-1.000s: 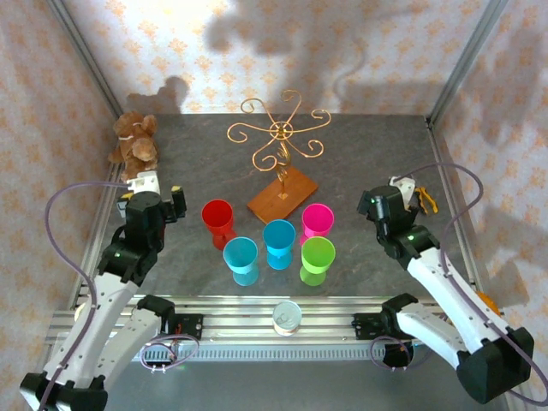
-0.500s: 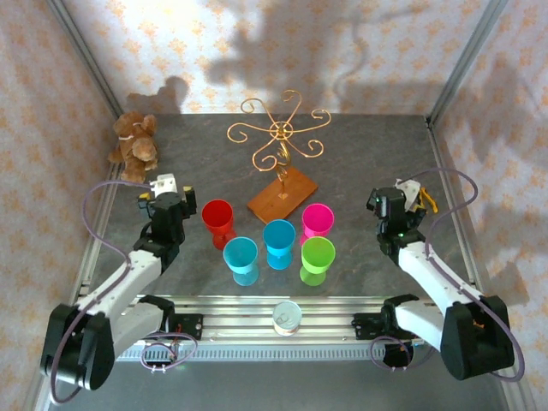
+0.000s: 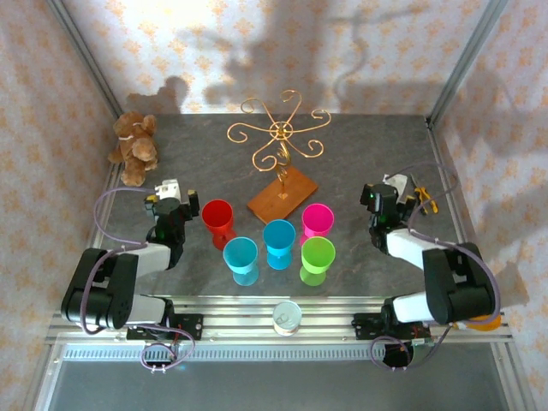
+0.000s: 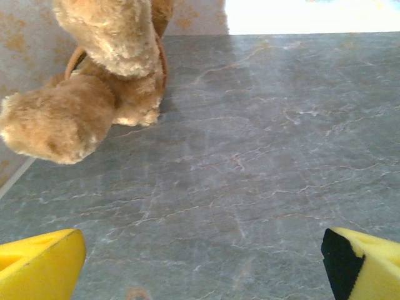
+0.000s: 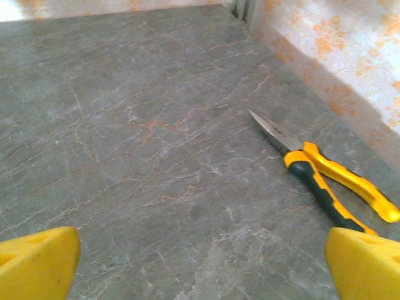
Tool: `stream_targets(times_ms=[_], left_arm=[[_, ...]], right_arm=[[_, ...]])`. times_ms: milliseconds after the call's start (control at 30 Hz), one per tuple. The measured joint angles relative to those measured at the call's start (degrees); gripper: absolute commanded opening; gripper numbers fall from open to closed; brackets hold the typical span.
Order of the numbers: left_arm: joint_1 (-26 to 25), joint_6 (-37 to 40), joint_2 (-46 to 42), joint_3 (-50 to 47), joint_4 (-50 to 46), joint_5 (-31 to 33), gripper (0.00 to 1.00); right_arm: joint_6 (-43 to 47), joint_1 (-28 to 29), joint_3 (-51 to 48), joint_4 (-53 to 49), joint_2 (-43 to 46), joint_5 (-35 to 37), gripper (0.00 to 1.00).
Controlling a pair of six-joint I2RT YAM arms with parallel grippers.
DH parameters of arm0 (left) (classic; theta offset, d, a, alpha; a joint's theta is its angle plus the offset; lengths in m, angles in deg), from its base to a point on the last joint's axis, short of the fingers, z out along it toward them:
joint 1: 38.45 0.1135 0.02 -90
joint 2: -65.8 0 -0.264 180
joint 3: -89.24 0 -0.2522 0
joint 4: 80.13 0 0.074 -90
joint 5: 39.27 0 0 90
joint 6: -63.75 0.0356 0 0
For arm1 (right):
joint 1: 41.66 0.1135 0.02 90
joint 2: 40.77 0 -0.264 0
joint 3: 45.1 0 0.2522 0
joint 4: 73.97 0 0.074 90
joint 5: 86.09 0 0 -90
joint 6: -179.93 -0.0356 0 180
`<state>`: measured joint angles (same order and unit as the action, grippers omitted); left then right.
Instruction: Take the wine glass off the wine glass rack
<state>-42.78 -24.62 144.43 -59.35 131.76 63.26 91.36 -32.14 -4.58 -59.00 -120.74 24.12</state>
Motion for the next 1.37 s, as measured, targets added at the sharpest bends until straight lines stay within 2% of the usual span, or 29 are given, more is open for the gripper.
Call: stream_targets(times_ms=[100,267,567,1367], left_arm=[[0.22,0.33,3.06,-0.35,5.27,-2.03,0.99],[0.35,1.03,8.90,-0.74,11.74,-4.04,0.99],[0.66,1.46,9.27,0.94,11.13,-4.87,0.99],[0.74,1.29,9.27,1.51,9.20,-4.61,0.99]], right_arm=[[1.49,-0.74,-0.66,5.03,-3.04,-2.10,1.00],[0.85,-5.25,-2.62,11.17,-5.05,-6.69,1.00],[0.11,-6.69,-3.21,14.73,-7.15,-9.77,0.99],[0.11,-6.69,-3.21,15.32,-7.15,-10.45,0.99]])
